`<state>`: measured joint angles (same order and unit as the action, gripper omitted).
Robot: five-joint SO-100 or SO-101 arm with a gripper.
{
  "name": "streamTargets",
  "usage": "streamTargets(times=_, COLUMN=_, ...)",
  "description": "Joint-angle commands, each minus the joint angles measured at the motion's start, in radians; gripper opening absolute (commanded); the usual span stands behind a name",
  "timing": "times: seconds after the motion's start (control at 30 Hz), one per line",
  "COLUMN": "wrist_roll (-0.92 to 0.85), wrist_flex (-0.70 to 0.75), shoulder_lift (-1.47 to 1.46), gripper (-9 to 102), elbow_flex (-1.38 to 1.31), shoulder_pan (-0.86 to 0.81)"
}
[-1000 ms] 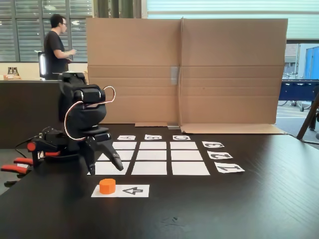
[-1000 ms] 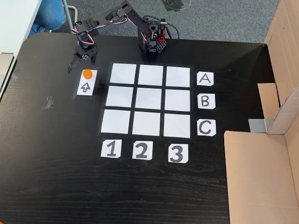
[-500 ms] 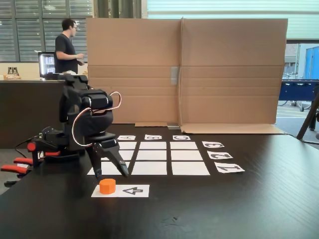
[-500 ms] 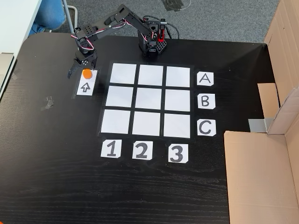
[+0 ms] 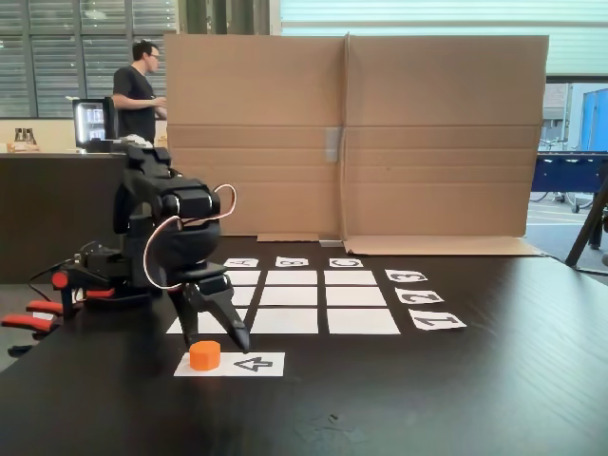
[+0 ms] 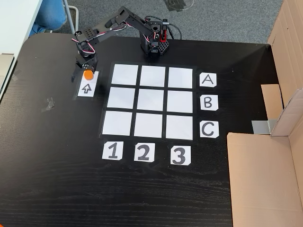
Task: Pick up the round, orange token and place it in the grid on square B3.
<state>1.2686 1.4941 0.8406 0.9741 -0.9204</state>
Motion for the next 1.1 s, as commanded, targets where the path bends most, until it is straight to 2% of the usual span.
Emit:
streamTargets(times=0.0, wrist_roll=-0.015, wrist_flex=-0.012, shoulder_lift=0.006, gripper=4, elbow_flex=-0.032, shoulder_pan=0.014)
streamTargets(times=0.1, wrist_roll=-0.029, wrist_flex=-0.02, shoulder_lift=0.005, gripper=-1, elbow_flex=-0.028, shoulder_pan=0.014)
streamTargets(times=0.4, wrist_roll=-0.052, wrist_flex=-0.034, shoulder_lift=0.052, gripper=-1, elbow_flex=-0.023, shoulder_pan=-0.005)
streamTargets(times=0.77, wrist_roll=-0.061, wrist_flex=-0.075, shoulder_lift=0.443, gripper=-1, elbow_flex=0.095, shoulder_pan=0.0)
streamTargets(times=0.9, wrist_roll=-0.084, wrist_flex=-0.075, shoulder_lift=0.626, gripper=-1, elbow_flex=0.201, shoulder_pan=0.071)
streamTargets(times=1.07, wrist_roll=-0.101, wrist_flex=-0.043, shoulder_lift=0.876, gripper=-1, elbow_flex=0.345, shoulder_pan=0.264)
